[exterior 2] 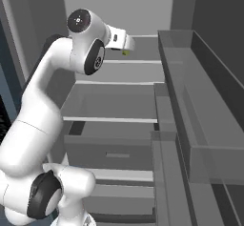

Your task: There is a bowl on the dining counter. Grab a lemon wedge from the fridge and place it in the bowl. Then get the liquor bottle and glass cup from the cabinet and place them next to the bowl.

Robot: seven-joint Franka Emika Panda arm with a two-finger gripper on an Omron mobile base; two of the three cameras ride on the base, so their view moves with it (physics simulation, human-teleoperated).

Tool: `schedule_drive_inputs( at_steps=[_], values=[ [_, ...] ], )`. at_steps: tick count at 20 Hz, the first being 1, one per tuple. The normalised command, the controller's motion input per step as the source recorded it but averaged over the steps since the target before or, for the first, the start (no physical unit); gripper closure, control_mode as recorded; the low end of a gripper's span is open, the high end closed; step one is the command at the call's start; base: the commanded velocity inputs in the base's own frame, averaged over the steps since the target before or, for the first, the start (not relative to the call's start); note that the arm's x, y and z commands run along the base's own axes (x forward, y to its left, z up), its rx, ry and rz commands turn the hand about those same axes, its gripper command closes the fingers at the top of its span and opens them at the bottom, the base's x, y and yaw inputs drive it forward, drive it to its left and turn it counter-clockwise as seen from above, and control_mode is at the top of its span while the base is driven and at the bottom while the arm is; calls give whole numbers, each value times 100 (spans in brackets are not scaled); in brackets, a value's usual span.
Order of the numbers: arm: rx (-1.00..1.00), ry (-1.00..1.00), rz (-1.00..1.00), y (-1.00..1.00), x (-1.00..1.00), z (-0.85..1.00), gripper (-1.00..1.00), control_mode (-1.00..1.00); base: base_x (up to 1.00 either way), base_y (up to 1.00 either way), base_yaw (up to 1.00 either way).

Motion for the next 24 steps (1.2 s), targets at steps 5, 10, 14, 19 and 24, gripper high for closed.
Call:
schedule_drive_inputs(
  at_steps=[5,10,14,19,24],
  values=[
    [0,3,0,0,71,-21,-100,-100,0,0,0],
    [0,3,0,0,69,-20,-100,-100,0,0,0],
    [0,3,0,0,57,-17,-100,-100,0,0,0],
    [0,5,0,-5,48,-11,-100,-100,0,0,0],
    [0,7,-1,-9,27,-13,-100,-100,0,0,0]
  ],
)
